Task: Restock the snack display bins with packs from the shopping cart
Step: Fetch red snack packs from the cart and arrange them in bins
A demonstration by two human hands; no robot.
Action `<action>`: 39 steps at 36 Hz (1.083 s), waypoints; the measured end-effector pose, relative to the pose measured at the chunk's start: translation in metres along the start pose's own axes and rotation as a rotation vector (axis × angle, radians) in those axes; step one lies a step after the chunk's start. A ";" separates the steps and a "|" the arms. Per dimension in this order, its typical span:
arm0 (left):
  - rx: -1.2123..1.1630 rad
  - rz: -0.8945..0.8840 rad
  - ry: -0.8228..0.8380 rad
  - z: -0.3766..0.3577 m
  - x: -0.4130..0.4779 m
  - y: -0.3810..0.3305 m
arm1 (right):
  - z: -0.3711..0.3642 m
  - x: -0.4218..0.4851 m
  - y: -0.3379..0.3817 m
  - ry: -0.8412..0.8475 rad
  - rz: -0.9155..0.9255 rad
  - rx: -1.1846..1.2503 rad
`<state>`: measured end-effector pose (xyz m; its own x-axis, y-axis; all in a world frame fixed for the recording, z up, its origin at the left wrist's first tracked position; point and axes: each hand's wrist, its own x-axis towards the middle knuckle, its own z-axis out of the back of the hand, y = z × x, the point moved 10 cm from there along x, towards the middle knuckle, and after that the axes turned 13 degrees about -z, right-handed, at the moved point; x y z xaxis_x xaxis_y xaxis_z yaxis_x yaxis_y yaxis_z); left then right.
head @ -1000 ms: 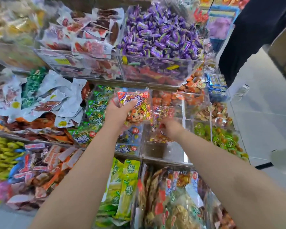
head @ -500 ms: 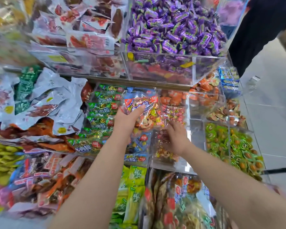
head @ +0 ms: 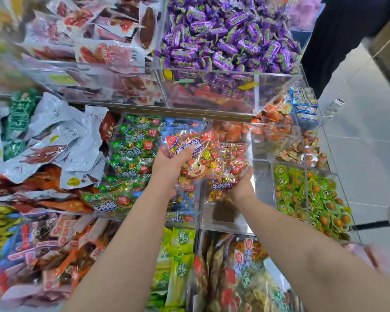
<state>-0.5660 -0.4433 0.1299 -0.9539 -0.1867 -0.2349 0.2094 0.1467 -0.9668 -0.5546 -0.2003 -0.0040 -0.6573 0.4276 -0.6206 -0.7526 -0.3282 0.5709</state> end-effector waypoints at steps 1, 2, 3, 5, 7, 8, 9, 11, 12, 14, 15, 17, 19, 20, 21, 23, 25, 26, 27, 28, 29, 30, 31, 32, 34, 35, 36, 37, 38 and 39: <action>0.001 0.004 0.002 0.000 0.000 0.000 | 0.000 0.000 0.000 -0.006 0.009 0.008; -0.002 0.004 0.007 0.000 0.000 0.001 | 0.000 0.000 0.001 -0.016 0.018 0.001; -0.010 0.005 0.013 -0.001 0.001 0.001 | 0.001 0.000 0.000 -0.023 0.022 -0.017; -0.015 0.007 0.018 -0.002 0.001 0.000 | 0.003 0.000 -0.003 -0.015 0.017 -0.052; -0.012 0.011 0.019 -0.002 0.000 0.001 | 0.003 0.003 -0.008 0.008 -0.009 -0.054; -0.013 0.015 0.017 -0.002 0.000 0.000 | 0.002 0.005 -0.010 0.023 -0.028 -0.056; -0.014 0.022 0.015 -0.002 0.000 0.001 | 0.001 0.007 -0.013 0.047 -0.051 -0.029; -0.010 0.035 0.018 -0.002 -0.001 0.001 | -0.005 0.007 -0.018 0.155 -0.138 0.134; -0.006 0.036 0.019 -0.003 -0.001 0.000 | -0.009 0.006 -0.019 0.198 -0.172 0.172; 0.009 0.042 0.020 -0.003 -0.003 -0.002 | -0.011 0.006 -0.019 0.224 -0.201 0.180; 0.018 0.044 0.018 -0.003 -0.003 -0.003 | -0.009 0.003 -0.020 0.207 -0.206 0.156; 0.030 0.028 0.023 -0.004 -0.005 -0.008 | 0.006 -0.004 -0.018 0.089 -0.180 0.011; 0.045 -0.003 0.023 -0.005 -0.005 -0.015 | 0.017 -0.013 -0.010 0.058 -0.114 -0.014; 0.052 -0.016 0.027 -0.006 -0.006 -0.020 | 0.026 -0.018 0.001 0.022 -0.044 0.022; 0.063 -0.031 0.033 -0.007 -0.005 -0.023 | 0.038 -0.025 0.013 -0.028 0.039 0.090; 0.110 -0.071 0.055 -0.011 -0.006 -0.034 | 0.062 -0.048 0.042 -0.092 0.204 0.244; 0.185 -0.091 0.090 -0.015 -0.005 -0.040 | 0.070 -0.069 0.068 0.050 0.280 0.441; 0.221 -0.105 0.106 -0.018 -0.005 -0.042 | 0.066 -0.078 0.079 0.185 0.295 0.497; 0.249 -0.122 0.121 -0.021 -0.005 -0.044 | 0.061 -0.087 0.090 0.302 0.305 0.493; 0.272 -0.140 0.137 -0.026 -0.007 -0.046 | 0.056 -0.097 0.098 0.379 0.310 0.444; 0.298 -0.149 0.153 -0.031 -0.009 -0.047 | 0.052 -0.105 0.103 0.421 0.310 0.390; 0.326 -0.152 0.164 -0.035 -0.012 -0.047 | 0.049 -0.110 0.105 0.439 0.303 0.363; 0.343 -0.148 0.165 -0.039 -0.014 -0.047 | 0.048 -0.111 0.104 0.449 0.285 0.377; 0.344 -0.139 0.153 -0.040 -0.014 -0.045 | 0.048 -0.111 0.101 0.467 0.264 0.416; 0.332 -0.122 0.098 -0.037 -0.014 -0.042 | 0.049 -0.107 0.094 0.527 0.225 0.521; 0.320 -0.112 0.062 -0.033 -0.014 -0.041 | 0.053 -0.103 0.088 0.545 0.206 0.572; 0.300 -0.104 0.028 -0.027 -0.014 -0.040 | 0.058 -0.098 0.080 0.534 0.182 0.604; 0.280 -0.097 0.003 -0.022 -0.013 -0.039 | 0.065 -0.091 0.070 0.508 0.152 0.623; 0.257 -0.093 -0.015 -0.017 -0.013 -0.039 | 0.071 -0.084 0.059 0.475 0.119 0.627; 0.240 -0.089 -0.032 -0.011 -0.013 -0.039 | 0.074 -0.076 0.047 0.451 0.076 0.624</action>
<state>-0.5637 -0.4360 0.1714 -0.9643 -0.2201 -0.1475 0.1738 -0.1054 -0.9791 -0.5368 -0.1856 0.1098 -0.7598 -0.0059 -0.6501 -0.6306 0.2501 0.7347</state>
